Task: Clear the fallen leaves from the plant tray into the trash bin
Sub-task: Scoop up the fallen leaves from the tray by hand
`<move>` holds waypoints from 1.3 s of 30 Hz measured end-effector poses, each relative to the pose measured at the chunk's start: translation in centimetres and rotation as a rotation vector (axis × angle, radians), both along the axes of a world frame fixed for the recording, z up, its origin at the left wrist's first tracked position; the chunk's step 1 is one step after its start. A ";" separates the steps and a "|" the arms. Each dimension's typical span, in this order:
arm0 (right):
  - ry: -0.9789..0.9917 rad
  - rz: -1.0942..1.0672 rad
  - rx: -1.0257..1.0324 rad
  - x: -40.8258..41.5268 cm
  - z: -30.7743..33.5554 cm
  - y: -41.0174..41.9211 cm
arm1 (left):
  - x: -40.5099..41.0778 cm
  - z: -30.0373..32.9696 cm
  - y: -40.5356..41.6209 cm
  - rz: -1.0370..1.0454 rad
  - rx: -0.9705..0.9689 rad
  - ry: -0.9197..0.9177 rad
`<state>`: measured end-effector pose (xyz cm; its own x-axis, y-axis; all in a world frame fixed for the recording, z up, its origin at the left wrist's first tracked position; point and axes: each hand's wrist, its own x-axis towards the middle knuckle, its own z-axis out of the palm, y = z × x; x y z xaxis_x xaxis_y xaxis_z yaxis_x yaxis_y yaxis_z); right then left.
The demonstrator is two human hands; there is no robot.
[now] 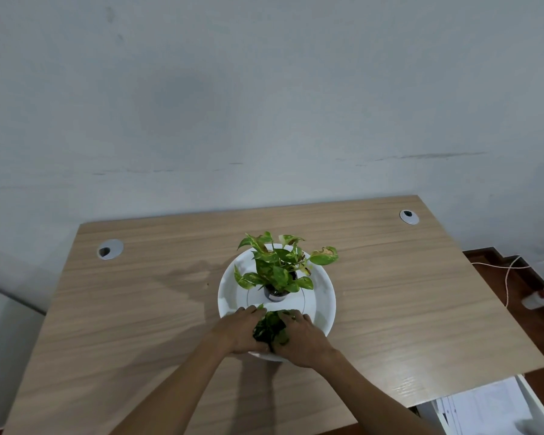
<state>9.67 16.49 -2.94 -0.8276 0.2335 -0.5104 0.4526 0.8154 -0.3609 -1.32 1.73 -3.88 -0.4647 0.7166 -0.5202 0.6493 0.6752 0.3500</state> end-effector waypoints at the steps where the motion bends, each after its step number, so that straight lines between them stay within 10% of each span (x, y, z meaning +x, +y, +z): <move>1: 0.025 -0.019 0.043 0.0 0.1 0.3 | -0.2 0.0 -0.1 0.004 0.013 0.033; 18: -0.078 -0.040 0.020 -1.0 -3.2 0.1 | -0.6 -1.5 0.5 0.054 0.007 -0.052; 39: 0.245 -0.033 -0.016 0.7 -4.3 -1.8 | 3.3 -4.3 -0.1 0.322 0.347 0.059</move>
<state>10.39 14.67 -7.24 -0.9191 0.2560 -0.2996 0.3765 0.7949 -0.4758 1.97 1.59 -8.16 -0.7132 0.6581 -0.2414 0.4520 0.6949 0.5593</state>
